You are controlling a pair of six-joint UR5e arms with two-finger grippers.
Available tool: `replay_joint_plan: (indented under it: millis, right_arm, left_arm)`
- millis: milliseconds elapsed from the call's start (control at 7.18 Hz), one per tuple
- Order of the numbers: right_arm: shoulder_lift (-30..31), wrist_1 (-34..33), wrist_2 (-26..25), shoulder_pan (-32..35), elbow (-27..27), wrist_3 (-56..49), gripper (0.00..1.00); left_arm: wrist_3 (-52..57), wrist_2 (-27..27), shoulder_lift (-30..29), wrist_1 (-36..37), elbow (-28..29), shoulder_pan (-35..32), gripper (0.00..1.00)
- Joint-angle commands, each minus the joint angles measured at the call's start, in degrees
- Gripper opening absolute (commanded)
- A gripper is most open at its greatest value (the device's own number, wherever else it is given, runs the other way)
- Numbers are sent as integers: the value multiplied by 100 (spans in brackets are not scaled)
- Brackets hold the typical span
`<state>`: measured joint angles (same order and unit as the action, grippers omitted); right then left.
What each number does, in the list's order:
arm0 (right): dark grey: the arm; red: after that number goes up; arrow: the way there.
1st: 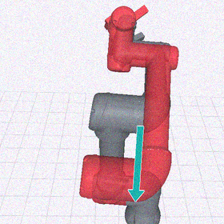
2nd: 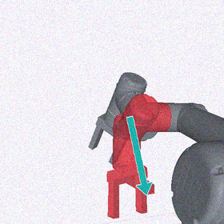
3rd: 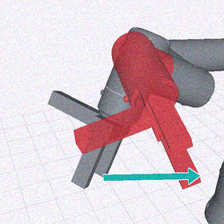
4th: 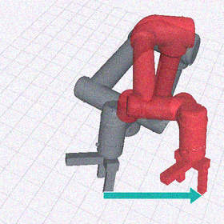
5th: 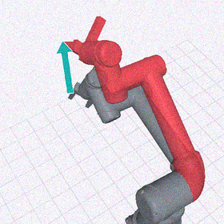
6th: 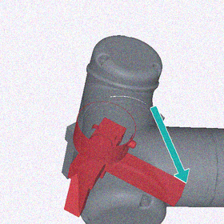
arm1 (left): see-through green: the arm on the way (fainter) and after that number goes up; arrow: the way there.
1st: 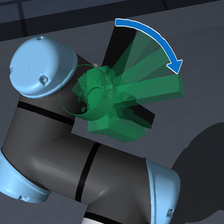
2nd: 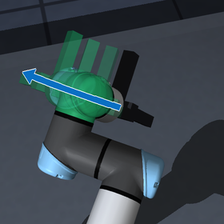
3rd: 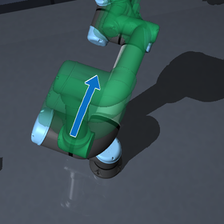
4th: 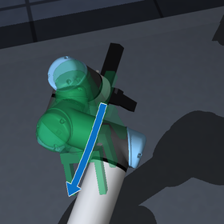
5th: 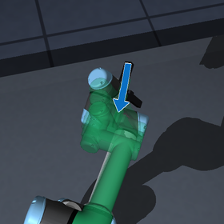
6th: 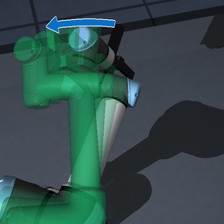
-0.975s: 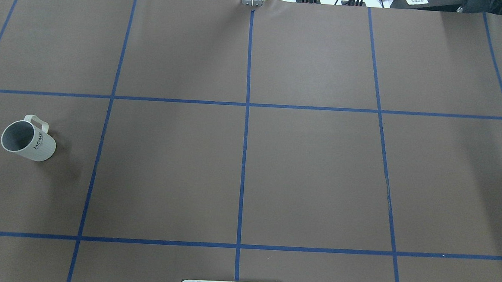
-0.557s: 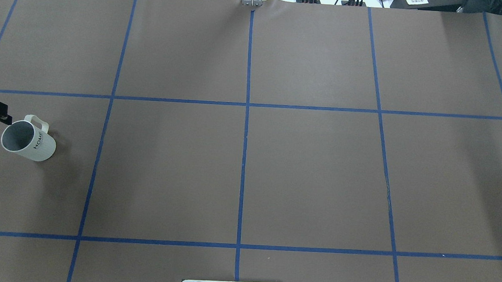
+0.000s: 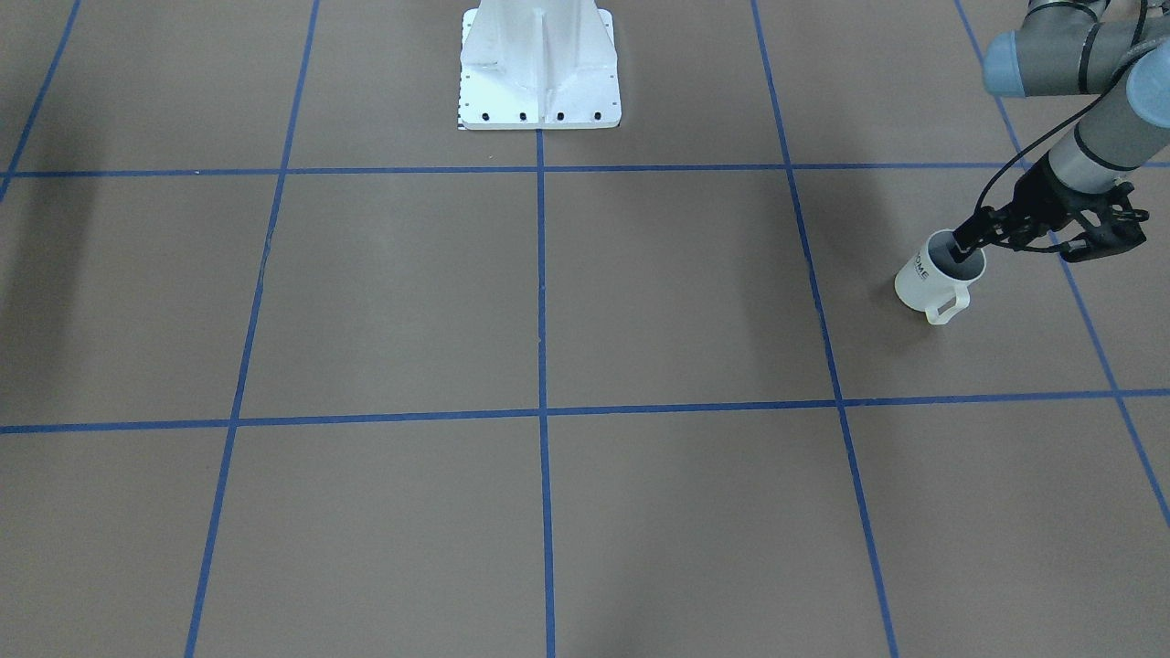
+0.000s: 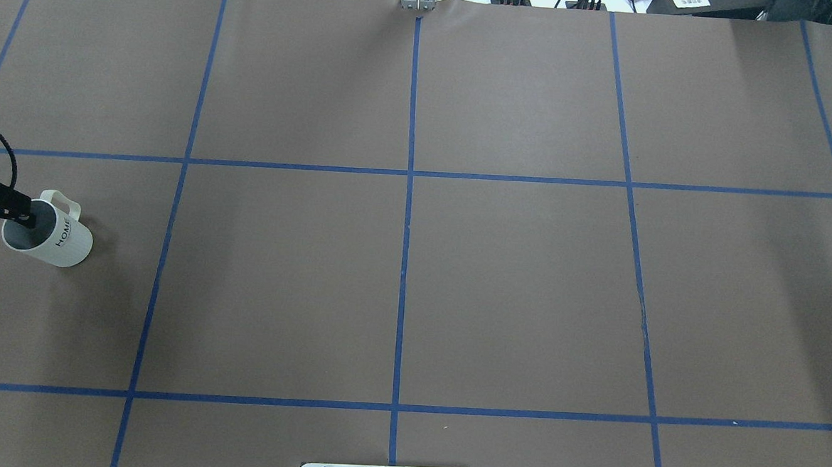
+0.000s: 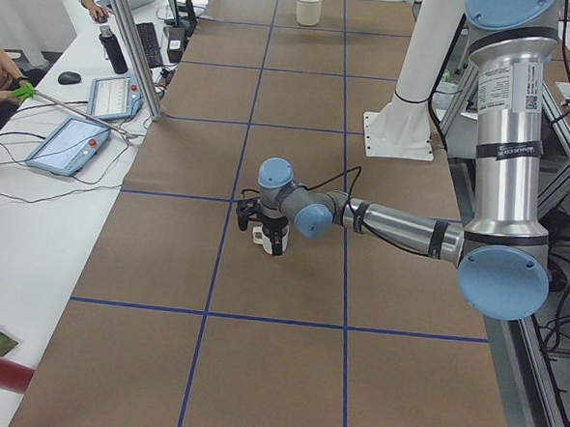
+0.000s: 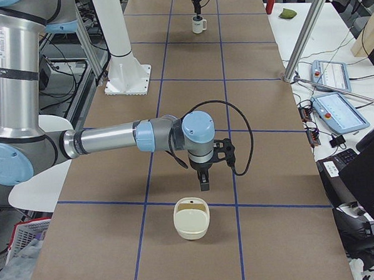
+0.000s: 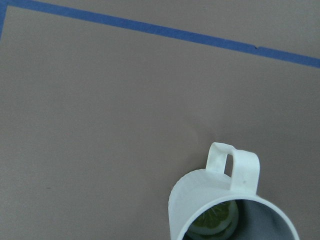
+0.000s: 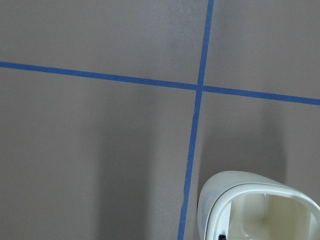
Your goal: Left arm hands cup to right arm to dump lemon
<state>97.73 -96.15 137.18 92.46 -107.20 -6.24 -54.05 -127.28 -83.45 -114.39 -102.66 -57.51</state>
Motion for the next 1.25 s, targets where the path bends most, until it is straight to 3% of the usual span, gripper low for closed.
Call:
replay_joint_plan:
  millis: [0,279,418,697,836,1115]
  right_arm:
    - [9,0,-7,0,-64,0,100]
    - [9,0,-7,0,-73,0,100]
    - [9,-9,-7,0,-108,0,100]
    - [9,-9,-7,0,-108,0,100]
    - [0,-9,28,0,-169,17,100]
    - [-9,-9,176,0,-651,44,100]
  left_arm:
    - [-1,2,-48,-4,132,186,75]
    - [-18,2,-58,4,124,187,16]
    - [-36,-59,-58,31,80,179,0]
    - [-36,-365,4,249,-252,39,0]
    - [-1,-628,-66,781,-515,-423,0]
    - [8,-710,-546,2088,-1209,-629,0]
